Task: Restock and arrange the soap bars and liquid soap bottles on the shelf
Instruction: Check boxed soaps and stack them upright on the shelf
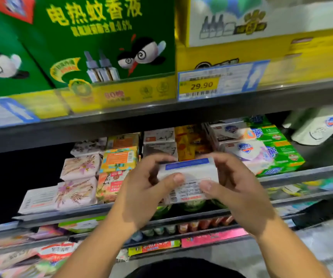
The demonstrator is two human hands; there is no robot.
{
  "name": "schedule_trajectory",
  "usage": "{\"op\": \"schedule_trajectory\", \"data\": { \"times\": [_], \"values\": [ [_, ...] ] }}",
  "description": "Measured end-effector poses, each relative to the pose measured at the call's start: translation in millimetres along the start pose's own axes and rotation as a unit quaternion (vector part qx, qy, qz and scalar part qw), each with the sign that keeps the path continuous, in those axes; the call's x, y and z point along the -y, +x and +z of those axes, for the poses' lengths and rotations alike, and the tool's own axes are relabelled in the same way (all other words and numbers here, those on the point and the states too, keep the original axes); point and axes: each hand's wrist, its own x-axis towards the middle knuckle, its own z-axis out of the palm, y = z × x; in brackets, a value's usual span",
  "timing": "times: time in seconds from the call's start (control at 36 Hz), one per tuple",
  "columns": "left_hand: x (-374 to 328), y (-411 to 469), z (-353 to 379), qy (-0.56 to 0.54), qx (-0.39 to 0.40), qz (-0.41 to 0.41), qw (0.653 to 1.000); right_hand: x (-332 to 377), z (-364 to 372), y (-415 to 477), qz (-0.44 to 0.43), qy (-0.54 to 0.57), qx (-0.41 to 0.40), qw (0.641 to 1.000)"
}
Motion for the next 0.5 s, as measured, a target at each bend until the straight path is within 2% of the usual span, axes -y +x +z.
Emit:
{"op": "schedule_trajectory", "data": {
  "times": [0.06,0.14,0.22,0.28,0.33,0.42,0.5],
  "values": [
    [-6.6,0.2,7.1,-0.004,0.021,-0.020,1.000,-0.8,-7.6,-1.5,-0.008,-0.009,-0.045,0.999],
    [-3.6,0.0,12.6,-0.053,0.110,-0.033,0.992,0.3,-14.1,-4.7,-0.042,-0.052,-0.096,0.993],
    [-1.1,1.8,13.5,0.041,0.181,0.001,0.983,2.9,-17.9,-6.0,0.003,0.017,-0.135,0.991],
    [-3.8,5.2,16.8,0.151,0.180,0.057,0.970,3.9,-23.1,-5.9,0.035,0.075,-0.120,0.989],
    [-9.5,9.6,22.3,0.203,0.136,0.096,0.965,2.8,-32.0,-7.0,0.051,0.133,-0.064,0.988],
    [-17.6,15.0,27.1,0.125,0.114,0.054,0.984,0.9,-46.1,-10.7,0.057,0.129,0.008,0.990],
    [-19.6,19.7,28.3,0.055,0.133,0.017,0.990,1.7,-51.6,-11.7,0.043,0.066,-0.005,0.997]
  ]
}}
